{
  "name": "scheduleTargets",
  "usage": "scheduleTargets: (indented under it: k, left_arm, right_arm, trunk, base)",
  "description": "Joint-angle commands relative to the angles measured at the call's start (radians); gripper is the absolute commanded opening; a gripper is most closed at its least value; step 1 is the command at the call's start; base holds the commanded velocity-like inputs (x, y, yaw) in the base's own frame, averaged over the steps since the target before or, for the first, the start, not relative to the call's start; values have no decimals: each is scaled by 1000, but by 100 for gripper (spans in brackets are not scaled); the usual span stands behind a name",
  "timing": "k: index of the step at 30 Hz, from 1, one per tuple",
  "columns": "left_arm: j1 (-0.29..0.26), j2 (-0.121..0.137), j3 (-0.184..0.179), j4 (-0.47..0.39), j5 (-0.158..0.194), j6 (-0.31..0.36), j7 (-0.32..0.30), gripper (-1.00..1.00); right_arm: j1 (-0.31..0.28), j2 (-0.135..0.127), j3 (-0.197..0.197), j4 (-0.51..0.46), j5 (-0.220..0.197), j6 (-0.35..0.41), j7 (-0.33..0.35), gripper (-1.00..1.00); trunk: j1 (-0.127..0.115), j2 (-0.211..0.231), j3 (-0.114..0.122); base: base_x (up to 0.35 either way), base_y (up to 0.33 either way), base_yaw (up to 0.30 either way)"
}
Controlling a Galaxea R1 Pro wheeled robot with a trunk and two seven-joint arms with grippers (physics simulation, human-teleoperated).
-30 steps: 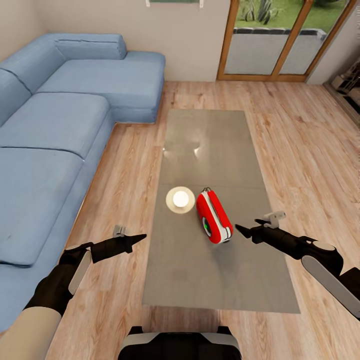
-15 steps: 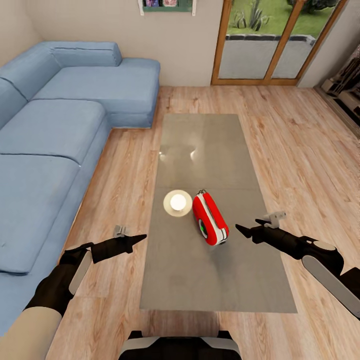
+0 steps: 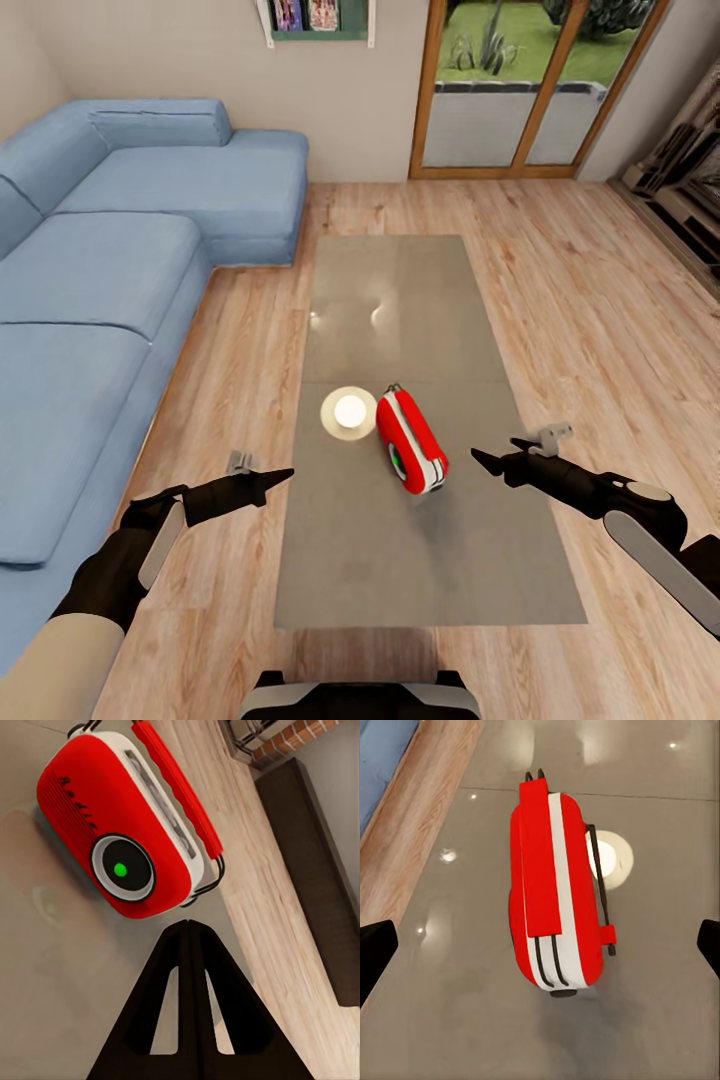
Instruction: Turn on the radio receiver that's on the table in the living room.
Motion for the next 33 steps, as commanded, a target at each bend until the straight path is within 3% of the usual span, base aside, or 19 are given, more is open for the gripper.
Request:
scheduleTargets:
  k: [1, 15, 33]
  left_arm:
    - [0, 0, 0, 0, 0, 0, 0, -100]
    - [0, -1, 0, 0, 0, 0, 2, -100]
    - [0, 0, 0, 9, 2, -3, 2, -100]
  right_arm:
    - [0, 0, 0, 0, 0, 0, 0, 100]
    - [1, 2, 0, 0, 2, 0, -16, 100]
    - [0, 4, 0, 0, 2, -1, -59, 100]
  trunk:
    - [0, 0, 2]
    - [0, 0, 23]
    - [0, 0, 44]
  base:
    - [0, 0, -93]
    - [0, 0, -86]
    - [0, 0, -5]
